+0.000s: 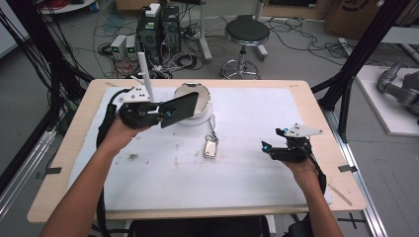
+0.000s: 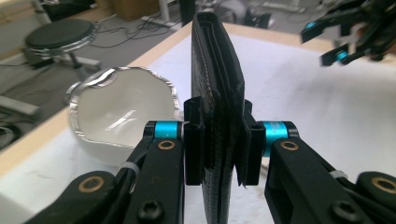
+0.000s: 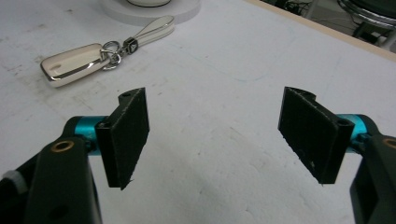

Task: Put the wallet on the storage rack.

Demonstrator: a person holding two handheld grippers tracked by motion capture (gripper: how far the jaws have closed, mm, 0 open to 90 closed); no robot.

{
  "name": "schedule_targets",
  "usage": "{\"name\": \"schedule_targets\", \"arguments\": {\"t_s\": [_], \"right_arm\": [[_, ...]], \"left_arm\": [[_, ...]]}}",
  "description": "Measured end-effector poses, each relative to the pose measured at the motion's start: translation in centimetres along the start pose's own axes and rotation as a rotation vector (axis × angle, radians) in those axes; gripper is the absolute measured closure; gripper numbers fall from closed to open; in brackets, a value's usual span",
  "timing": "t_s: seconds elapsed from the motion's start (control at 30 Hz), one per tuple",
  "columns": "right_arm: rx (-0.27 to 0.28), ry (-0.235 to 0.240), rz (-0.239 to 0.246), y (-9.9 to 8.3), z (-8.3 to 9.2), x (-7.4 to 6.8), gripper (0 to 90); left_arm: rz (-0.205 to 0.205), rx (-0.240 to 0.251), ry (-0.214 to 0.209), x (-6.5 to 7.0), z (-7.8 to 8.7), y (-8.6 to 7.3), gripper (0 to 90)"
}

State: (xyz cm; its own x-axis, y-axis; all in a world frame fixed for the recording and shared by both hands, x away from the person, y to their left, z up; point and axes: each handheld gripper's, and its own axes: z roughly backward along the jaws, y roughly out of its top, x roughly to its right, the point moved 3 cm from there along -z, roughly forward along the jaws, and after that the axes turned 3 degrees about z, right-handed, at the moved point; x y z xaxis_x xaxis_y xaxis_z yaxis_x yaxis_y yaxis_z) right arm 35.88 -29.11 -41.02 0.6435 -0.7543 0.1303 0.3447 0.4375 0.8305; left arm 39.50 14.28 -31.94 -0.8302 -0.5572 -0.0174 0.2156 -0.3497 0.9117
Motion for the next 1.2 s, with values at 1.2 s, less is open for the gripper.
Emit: {"name": "schedule_targets", "arguments": {"t_s": [1.2], "right_arm": [[-0.012,0.029,-0.012,-0.9,-0.5,0.7,25.1]], "left_arm": [[-0.191,-0.350,0.131,-5.1,-9.1,2.8,75.4]]}}
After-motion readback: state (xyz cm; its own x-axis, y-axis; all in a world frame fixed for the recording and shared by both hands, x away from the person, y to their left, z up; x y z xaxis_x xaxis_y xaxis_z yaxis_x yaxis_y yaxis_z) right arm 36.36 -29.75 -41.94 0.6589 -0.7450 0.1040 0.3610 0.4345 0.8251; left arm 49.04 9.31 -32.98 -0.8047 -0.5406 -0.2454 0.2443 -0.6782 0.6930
